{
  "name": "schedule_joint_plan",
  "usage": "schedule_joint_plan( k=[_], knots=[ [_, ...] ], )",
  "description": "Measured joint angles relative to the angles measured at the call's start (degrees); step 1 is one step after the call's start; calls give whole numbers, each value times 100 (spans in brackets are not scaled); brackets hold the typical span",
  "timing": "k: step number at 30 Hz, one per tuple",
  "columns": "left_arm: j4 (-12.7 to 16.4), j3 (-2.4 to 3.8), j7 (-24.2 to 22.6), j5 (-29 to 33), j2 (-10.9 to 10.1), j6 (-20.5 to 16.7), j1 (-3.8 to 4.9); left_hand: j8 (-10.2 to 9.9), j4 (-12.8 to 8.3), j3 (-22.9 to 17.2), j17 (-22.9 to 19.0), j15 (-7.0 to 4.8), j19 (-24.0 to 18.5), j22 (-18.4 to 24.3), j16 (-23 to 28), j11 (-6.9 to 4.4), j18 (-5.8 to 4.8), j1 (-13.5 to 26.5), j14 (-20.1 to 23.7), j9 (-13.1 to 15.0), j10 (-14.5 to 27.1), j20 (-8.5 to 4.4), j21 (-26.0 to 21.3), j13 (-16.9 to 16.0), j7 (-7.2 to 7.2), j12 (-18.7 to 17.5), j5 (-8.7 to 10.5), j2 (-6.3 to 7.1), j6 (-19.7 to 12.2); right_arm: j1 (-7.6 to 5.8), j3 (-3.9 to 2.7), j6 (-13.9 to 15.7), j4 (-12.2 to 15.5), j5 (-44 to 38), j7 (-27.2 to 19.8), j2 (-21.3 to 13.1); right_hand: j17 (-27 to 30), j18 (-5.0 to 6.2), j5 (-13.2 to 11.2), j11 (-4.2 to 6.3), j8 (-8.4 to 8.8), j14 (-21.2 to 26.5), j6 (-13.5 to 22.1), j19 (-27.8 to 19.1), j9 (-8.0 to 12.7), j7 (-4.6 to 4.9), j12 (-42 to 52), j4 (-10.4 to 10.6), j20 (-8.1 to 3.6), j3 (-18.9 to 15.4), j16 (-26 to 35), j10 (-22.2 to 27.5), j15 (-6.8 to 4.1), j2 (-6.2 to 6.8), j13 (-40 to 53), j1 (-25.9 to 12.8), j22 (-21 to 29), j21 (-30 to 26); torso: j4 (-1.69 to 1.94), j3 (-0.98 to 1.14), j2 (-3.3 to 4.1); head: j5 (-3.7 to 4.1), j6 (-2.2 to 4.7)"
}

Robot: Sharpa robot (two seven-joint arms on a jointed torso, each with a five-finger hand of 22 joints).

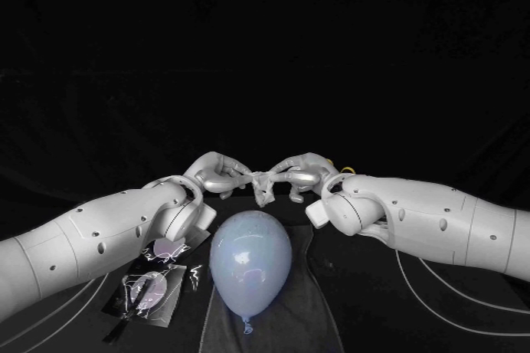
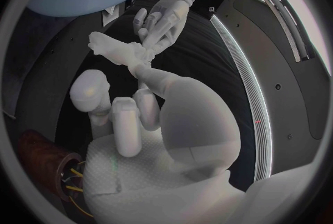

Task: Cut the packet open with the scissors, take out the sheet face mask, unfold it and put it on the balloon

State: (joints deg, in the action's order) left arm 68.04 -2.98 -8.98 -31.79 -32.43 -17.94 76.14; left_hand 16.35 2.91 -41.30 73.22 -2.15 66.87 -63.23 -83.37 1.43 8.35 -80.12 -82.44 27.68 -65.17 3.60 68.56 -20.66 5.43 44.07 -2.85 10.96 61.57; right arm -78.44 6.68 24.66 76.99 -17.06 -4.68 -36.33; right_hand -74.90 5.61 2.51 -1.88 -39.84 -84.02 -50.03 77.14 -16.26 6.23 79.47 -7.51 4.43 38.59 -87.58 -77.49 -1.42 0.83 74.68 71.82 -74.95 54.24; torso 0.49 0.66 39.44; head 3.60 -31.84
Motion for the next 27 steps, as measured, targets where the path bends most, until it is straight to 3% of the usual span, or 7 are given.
schedule_joint_plan(
  k=[19, 27],
  knots=[
    [-108, 0, -9, -2, -161, -139, 0, 26, -69, -101, -2, -19, 40, -15, -22, -1, -1, 90, -20, 0, -2, -1, 21, -44, 0, 20, -23, 45, -20, -12, 0, 109, -56, -53, -4, -182, -5, -1, 0, -13, 15, 0, -10, 13, -9, 11, 20, -16, -13, 15, 7, -14, 0, 1, 8, 1, 5, 40, 0, -1, 0, 7, 3],
    [-177, 35, -3, 56, -236, -175, 2, 26, -70, -101, 6, -19, 40, -29, -22, -9, -1, 91, -19, 0, -11, -1, 21, -44, -1, 20, -23, 46, -21, -26, 0, 144, -102, -127, 0, -267, -5, -2, -1, 9, -10, 0, -10, 21, -6, 11, 19, -16, -21, 15, -11, -35, 0, 1, 15, 1, 3, 44, 1, -2, 0, 11, -1]
  ],
)
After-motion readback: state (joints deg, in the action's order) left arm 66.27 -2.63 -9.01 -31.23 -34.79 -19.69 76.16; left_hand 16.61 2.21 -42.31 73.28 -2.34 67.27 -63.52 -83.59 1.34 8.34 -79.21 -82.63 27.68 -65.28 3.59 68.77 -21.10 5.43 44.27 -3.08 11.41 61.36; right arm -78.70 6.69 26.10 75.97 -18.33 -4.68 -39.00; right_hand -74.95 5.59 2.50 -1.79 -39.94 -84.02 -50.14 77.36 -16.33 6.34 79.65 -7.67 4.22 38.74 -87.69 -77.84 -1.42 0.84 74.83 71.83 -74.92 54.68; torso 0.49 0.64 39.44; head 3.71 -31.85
